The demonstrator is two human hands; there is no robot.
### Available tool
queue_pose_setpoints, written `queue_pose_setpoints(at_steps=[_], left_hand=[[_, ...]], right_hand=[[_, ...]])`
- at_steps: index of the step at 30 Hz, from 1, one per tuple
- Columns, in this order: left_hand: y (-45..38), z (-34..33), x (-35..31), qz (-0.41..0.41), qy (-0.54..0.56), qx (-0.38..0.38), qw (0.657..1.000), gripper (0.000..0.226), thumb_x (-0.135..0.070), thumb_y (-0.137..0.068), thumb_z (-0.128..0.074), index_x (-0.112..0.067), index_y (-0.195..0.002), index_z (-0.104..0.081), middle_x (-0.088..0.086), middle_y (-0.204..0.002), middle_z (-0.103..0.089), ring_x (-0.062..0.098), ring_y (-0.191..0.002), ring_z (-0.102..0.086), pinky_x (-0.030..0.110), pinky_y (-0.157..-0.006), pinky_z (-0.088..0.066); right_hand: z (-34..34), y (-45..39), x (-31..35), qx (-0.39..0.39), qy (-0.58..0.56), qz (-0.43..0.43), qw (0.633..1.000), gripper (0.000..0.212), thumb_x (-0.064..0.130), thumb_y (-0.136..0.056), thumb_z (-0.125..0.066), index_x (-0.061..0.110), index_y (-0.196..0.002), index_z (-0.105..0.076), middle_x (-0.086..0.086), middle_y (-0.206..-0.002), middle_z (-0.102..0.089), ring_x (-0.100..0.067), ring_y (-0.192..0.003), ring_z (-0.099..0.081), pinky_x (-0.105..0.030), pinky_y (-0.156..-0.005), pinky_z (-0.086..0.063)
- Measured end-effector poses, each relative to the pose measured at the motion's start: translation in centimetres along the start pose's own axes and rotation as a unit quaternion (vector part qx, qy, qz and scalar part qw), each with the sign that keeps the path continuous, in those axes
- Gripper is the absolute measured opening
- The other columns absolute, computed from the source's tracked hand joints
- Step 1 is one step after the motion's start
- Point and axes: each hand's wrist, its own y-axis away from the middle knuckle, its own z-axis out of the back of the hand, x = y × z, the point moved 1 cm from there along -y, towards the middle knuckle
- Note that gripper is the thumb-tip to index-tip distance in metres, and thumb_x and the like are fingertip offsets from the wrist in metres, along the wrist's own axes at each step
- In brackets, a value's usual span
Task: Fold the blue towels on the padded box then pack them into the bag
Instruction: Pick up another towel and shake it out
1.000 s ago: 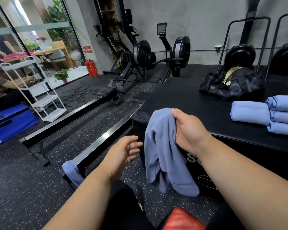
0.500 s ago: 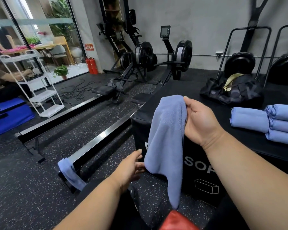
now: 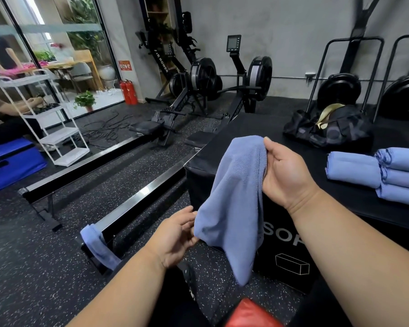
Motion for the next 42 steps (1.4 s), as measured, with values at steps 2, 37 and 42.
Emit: queue_pose_setpoints(at_steps=[2, 37, 42], left_hand=[[0.1, -0.3, 0.1, 0.002, 0.008, 0.008, 1.0, 0.052, -0.013, -0.088, -0.075, -0.015, -0.138, -0.061, 0.007, -0.097, -0.069, 0.011, -0.064, -0.06, 0.024, -0.052, -0.05], [2.2, 0.1, -4.0, -0.115, 0.122, 0.028, 0.985, 0.046, -0.044, -0.096, -0.06, -0.007, -0.121, -0.07, 0.009, -0.11, -0.07, 0.02, -0.087, -0.065, 0.033, -0.079, -0.049], [3.6, 0.7, -7.7, -0.226, 0.083, -0.019, 0.97, 0.028, -0.034, -0.101, -0.063, -0.014, -0.111, -0.079, 0.01, -0.111, -0.069, 0.023, -0.095, -0.058, 0.034, -0.082, -0.047]], right_hand=[[-0.1, 0.0, 0.0, 0.003, 0.0, -0.002, 1.0, 0.05, 0.028, -0.112, -0.039, -0.009, -0.141, -0.056, -0.025, -0.139, -0.064, -0.034, -0.134, -0.06, -0.049, -0.12, -0.04], [2.1, 0.7, 1.3, -0.021, 0.031, 0.045, 0.998, 0.047, 0.024, -0.111, -0.043, -0.012, -0.136, -0.057, -0.028, -0.135, -0.065, -0.037, -0.131, -0.062, -0.047, -0.11, -0.049], [4.3, 0.3, 1.7, -0.024, 0.064, 0.061, 0.996, 0.024, 0.02, -0.101, -0.051, 0.004, -0.119, -0.054, -0.028, -0.125, -0.056, -0.038, -0.121, -0.06, -0.051, -0.105, -0.046]])
